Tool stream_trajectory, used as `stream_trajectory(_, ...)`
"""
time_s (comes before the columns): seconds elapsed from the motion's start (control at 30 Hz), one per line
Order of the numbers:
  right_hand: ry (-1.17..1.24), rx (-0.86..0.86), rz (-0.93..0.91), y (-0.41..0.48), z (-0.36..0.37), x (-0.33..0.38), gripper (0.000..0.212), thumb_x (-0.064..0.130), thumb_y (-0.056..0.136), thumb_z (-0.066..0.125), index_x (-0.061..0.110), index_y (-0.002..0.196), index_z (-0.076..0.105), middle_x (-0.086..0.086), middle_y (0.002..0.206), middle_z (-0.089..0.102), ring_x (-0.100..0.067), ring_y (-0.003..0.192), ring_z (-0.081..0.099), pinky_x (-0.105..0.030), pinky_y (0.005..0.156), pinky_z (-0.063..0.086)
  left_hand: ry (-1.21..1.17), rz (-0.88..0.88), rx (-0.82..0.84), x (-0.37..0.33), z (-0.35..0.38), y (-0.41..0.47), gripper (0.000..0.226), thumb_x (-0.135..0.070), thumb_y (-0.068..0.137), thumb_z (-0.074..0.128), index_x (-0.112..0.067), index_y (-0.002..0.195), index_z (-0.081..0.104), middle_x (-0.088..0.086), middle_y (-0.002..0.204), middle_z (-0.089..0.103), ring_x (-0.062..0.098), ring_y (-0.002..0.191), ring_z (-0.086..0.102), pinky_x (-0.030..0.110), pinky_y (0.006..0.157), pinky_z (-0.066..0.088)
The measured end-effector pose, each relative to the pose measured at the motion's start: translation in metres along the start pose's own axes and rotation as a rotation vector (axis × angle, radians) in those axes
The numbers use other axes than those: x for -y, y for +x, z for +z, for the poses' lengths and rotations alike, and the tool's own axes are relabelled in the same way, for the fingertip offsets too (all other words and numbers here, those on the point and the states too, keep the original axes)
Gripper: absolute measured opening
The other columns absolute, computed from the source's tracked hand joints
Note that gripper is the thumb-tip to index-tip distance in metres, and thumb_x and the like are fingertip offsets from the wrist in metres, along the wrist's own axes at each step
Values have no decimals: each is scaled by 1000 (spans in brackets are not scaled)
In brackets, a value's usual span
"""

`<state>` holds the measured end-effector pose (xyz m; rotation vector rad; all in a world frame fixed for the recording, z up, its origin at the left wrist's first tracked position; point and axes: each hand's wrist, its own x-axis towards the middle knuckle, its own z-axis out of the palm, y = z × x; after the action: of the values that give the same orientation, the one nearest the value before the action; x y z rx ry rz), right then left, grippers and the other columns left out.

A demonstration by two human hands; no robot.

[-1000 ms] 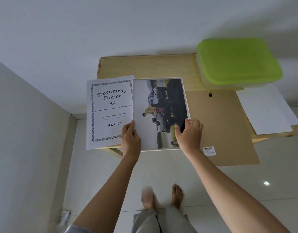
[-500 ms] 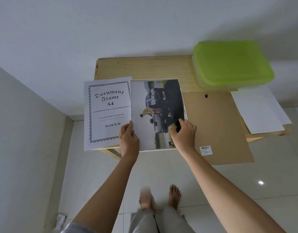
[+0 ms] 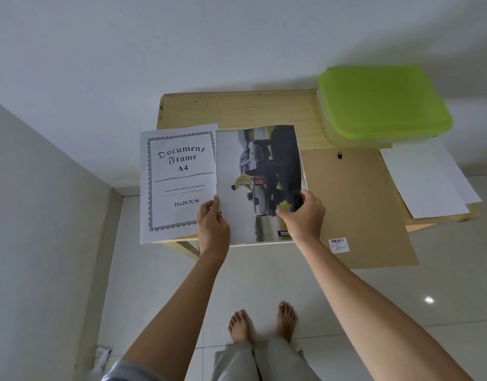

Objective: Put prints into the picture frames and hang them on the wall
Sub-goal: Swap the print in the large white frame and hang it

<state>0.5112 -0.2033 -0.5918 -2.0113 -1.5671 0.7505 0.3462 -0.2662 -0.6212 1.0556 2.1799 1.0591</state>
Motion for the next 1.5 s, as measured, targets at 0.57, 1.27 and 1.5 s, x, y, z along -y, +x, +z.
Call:
stream_trajectory(0.57,287,184,-36,22,-39,4,43,12,86,60,13,129,51,-2,113,64,-16,95,59,-23,80,46,20,13,46,-2,-7,8,40,0,93,41,-4,132,47,11,114,50,24,103,50,28,84,41)
stream_trajectory(1.27,604,68,-151,38,-165,-19,49,7,89,58,20,135,44,-4,133,54,-17,116,55,-26,99,44,-578,22,405,-145,8,19,45,-18,98,42,-21,141,29,11,118,58,21,94,64,27,71,58)
stream_trajectory(1.5,300,-124,-21,48,-245,-104,40,8,86,60,17,124,55,0,104,61,-17,90,57,-14,69,41,-501,73,648,-186,99,-36,53,-6,93,49,-22,139,31,11,118,61,23,93,66,38,75,58)
